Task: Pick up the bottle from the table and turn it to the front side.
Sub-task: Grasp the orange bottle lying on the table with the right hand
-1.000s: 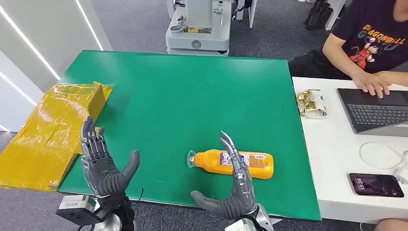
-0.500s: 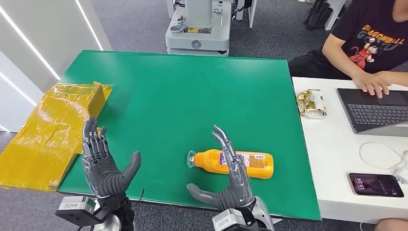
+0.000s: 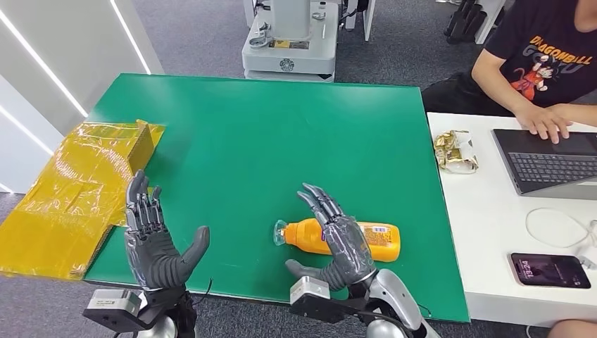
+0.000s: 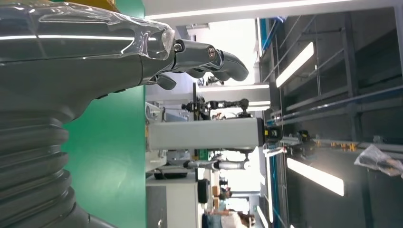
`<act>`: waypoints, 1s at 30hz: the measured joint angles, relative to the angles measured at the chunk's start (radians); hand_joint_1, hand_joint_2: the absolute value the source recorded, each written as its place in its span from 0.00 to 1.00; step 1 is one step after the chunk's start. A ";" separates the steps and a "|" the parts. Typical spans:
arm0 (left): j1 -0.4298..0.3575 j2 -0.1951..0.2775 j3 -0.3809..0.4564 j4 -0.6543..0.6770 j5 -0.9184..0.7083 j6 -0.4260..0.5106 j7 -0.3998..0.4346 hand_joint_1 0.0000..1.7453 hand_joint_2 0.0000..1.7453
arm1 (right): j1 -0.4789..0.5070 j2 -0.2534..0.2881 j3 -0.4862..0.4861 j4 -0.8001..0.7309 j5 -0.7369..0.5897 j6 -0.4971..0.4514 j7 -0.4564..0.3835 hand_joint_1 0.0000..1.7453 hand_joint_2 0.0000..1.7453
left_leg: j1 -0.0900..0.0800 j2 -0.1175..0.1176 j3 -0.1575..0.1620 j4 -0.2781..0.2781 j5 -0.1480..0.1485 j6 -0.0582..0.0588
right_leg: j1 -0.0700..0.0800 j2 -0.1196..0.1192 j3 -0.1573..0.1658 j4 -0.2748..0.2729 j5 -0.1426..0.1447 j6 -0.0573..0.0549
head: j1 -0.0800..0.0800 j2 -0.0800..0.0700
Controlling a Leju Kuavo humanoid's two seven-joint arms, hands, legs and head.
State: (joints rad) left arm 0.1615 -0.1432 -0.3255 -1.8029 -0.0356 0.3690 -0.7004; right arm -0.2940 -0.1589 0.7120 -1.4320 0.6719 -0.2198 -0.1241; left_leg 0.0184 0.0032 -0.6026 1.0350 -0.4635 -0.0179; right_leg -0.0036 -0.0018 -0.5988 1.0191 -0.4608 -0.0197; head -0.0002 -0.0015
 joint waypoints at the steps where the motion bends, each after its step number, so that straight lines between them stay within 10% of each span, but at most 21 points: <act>1: 0.001 -0.001 0.001 0.000 -0.002 -0.011 0.000 0.00 1.00 | -0.012 -0.007 -0.003 0.006 0.020 0.043 0.018 0.00 1.00 | 0.000 0.000 0.000 0.000 0.000 0.000 | 0.000 0.000 0.000 0.000 0.000 0.000 | 0.000 0.000; 15: -0.011 -0.020 0.015 0.009 -0.007 -0.080 0.000 0.00 1.00 | -0.212 -0.042 -0.029 0.222 0.068 0.401 0.082 0.00 1.00 | 0.000 0.000 0.000 0.000 0.000 0.000 | 0.000 0.000 0.000 0.000 0.001 0.000 | 0.000 0.000; 30: -0.044 -0.027 0.023 0.021 0.008 -0.086 0.015 0.00 1.00 | -0.338 -0.101 0.031 0.414 0.046 0.530 0.140 0.00 1.00 | 0.000 0.000 0.000 0.001 0.000 0.001 | 0.000 0.000 0.000 0.000 0.001 0.000 | 0.000 0.000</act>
State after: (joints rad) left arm 0.1176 -0.1697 -0.3025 -1.7823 -0.0275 0.2831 -0.6857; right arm -0.6317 -0.2603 0.7430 -1.0181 0.7175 0.3105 0.0162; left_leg 0.0183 0.0029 -0.6028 1.0359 -0.4630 -0.0173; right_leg -0.0036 -0.0021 -0.5989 1.0190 -0.4597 -0.0198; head -0.0002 -0.0015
